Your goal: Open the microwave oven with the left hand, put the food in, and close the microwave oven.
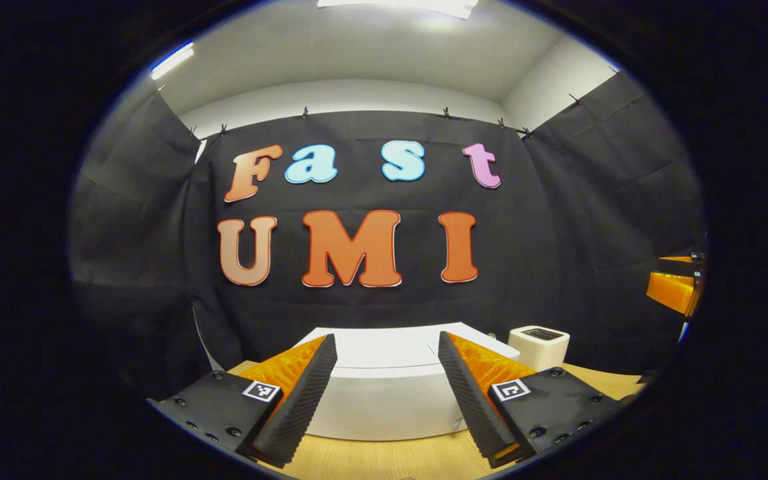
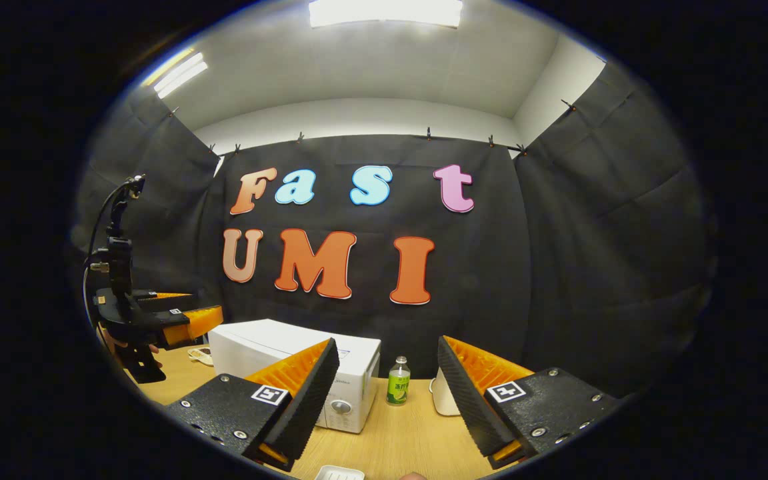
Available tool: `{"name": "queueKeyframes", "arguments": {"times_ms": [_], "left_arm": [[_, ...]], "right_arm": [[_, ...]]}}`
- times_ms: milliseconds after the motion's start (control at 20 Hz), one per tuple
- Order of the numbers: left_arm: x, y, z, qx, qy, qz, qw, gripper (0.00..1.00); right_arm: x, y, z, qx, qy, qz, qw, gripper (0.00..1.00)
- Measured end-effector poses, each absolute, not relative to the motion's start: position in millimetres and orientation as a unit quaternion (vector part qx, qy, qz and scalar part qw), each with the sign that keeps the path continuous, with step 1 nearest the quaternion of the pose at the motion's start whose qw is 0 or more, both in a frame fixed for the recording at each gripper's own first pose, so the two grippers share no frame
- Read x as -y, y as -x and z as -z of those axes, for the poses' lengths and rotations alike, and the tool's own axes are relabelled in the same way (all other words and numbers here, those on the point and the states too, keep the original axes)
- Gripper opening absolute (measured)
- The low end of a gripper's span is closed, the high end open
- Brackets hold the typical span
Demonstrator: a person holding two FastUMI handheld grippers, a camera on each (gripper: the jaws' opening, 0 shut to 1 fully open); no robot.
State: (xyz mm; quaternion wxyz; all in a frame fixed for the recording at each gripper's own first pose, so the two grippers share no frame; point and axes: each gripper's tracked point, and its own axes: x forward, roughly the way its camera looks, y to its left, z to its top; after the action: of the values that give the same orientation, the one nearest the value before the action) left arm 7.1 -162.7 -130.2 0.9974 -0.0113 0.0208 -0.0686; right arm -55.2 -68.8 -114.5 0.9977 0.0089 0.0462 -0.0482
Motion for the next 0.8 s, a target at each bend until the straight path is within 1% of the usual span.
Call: {"name": "queueKeyframes", "arguments": {"times_ms": [200, 250, 450, 500, 650, 750, 800], "left_arm": [[202.5, -12.1, 166.4, -0.033, 0.026, 0.101, 0.994, 0.97], [210.5, -13.3, 178.1, -0.041, 0.026, 0.104, 0.993, 0.99], [242.1, -22.0, 221.3, -0.067, 0.016, 0.12, 0.99, 0.99], [246.7, -24.0, 234.4, -0.077, 0.013, 0.12, 0.99, 0.97], [264.9, -33.5, 267.9, -0.101, 0.007, 0.127, 0.987, 0.97], [269.6, -38.6, 291.5, -0.117, -0.003, 0.123, 0.985, 0.92], [271.7, -40.8, 303.0, -0.126, -0.006, 0.119, 0.985, 0.96]], "right_arm": [[71.1, 71.8, 152.7, -0.068, -0.032, 0.051, 0.996, 0.93], [72.2, 75.9, 164.1, -0.076, -0.038, 0.051, 0.995, 0.93], [83.2, 86.7, 203.2, -0.11, -0.059, 0.071, 0.99, 0.93], [83.9, 88.4, 214.0, -0.122, -0.068, 0.074, 0.987, 0.93], [84.3, 92.8, 236.7, -0.146, -0.092, 0.077, 0.982, 0.93], [89.1, 96.1, 246.7, -0.151, -0.094, 0.085, 0.98, 0.93], [93.6, 99.3, 251.3, -0.153, -0.092, 0.092, 0.98, 0.93]]}}
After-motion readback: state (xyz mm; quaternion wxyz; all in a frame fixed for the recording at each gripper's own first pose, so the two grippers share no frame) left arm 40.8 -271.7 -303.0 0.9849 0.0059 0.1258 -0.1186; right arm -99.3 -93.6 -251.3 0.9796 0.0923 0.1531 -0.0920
